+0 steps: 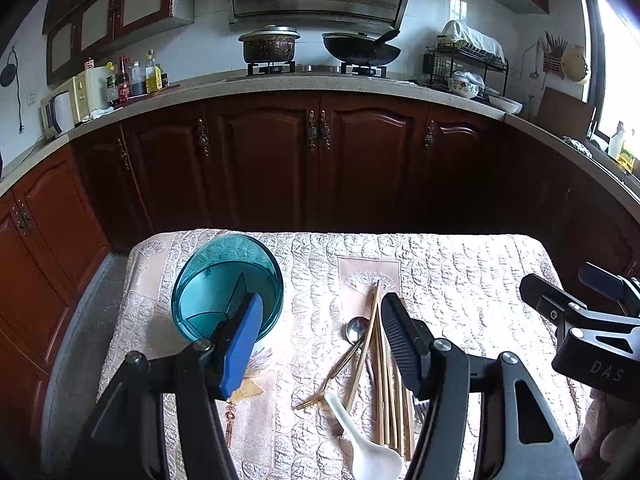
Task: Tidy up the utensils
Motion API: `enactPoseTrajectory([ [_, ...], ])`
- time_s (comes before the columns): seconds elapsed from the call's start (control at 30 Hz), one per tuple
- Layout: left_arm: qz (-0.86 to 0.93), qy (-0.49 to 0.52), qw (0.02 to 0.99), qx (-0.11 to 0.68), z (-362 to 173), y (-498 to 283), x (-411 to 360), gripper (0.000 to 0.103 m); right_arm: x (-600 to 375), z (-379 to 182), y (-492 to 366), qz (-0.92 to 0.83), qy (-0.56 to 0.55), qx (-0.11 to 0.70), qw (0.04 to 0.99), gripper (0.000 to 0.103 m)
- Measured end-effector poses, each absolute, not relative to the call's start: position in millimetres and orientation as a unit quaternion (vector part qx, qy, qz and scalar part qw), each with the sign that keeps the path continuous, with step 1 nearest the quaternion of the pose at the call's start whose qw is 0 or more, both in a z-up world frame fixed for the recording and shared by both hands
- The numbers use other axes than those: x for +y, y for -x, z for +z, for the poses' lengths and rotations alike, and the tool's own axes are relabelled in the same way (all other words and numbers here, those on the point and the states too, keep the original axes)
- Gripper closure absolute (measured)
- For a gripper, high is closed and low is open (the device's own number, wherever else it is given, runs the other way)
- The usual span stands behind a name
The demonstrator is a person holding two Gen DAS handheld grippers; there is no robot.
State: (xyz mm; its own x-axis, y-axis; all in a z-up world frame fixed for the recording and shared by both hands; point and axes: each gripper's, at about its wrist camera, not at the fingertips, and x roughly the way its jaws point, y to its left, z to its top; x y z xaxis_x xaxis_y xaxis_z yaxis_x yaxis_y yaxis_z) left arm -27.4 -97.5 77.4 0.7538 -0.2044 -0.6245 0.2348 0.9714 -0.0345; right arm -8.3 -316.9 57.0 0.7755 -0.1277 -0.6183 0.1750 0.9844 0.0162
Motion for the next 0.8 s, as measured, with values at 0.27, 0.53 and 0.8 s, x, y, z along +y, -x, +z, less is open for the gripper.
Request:
enactPoseTrajectory([
  [0.27, -0.118, -0.028, 0.936, 0.331, 76.1, 25.4, -100.6, 0.041, -319.4, 52.3, 5.0, -0.082, -0.036, 0.334, 0.938, 0.000],
  [0.53, -0.117, -0.030, 0.935, 0.334, 72.1, 20.7, -102.9, 0.041, -320.6, 47.4, 2.6, -0.082, -0.036, 0.339, 0.937, 0.000],
  [0.8, -0.113, -0.031, 0.934, 0.337, 68.4, 16.0, -105.1, 0.041, -321.7, 40.3, -1.3, -0.078, -0.038, 0.347, 0.934, 0.000],
])
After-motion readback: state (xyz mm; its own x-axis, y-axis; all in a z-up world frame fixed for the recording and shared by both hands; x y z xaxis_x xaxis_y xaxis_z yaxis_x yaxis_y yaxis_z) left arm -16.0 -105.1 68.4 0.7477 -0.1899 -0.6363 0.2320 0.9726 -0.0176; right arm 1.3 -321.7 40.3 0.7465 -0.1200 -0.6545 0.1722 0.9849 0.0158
